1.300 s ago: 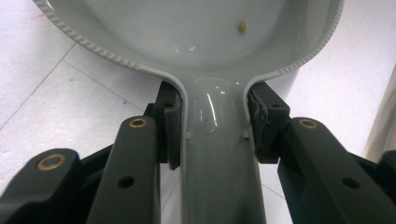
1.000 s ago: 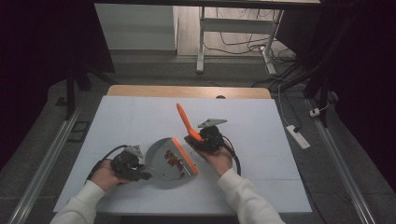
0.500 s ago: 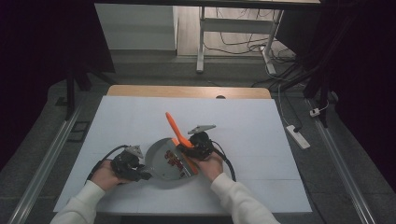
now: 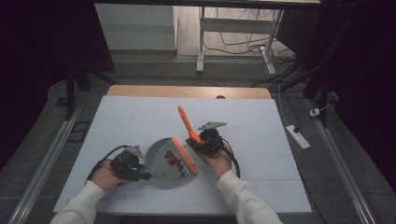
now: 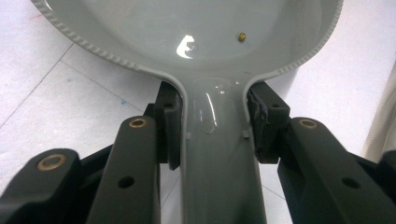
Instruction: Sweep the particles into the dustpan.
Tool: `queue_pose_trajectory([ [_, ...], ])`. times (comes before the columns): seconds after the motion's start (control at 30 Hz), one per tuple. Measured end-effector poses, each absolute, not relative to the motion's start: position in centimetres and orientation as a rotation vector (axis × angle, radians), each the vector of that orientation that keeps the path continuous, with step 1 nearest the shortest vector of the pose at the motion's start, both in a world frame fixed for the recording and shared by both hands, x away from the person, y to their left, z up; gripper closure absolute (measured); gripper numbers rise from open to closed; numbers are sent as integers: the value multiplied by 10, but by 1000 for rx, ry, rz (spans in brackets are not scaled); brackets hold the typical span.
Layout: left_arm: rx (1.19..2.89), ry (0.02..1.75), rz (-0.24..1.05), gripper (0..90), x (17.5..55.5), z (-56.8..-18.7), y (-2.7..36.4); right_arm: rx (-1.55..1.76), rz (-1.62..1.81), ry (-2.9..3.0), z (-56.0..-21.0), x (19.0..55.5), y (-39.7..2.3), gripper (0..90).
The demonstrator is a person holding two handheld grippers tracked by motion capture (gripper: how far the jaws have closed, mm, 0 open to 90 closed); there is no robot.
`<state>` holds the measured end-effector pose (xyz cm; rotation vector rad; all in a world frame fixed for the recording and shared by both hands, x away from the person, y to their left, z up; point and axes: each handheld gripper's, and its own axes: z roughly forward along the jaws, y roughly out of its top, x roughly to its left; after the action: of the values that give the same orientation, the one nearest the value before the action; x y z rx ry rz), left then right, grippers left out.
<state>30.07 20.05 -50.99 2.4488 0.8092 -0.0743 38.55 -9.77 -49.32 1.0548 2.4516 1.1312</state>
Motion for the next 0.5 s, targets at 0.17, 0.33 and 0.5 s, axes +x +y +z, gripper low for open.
queue_pose_trajectory([
  [0.17, 2457, 802, -70, 614, 301, -510, 200, 1093, 1073, 2451, -505, 393, -101, 705],
  [0.33, 2447, 815, -71, 614, 301, -510, 200, 1072, 1093, 2412, -501, 412, -94, 705],
  [0.5, 2457, 811, -68, 614, 300, -509, 198, 1075, 1087, 2458, -505, 450, -75, 706],
])
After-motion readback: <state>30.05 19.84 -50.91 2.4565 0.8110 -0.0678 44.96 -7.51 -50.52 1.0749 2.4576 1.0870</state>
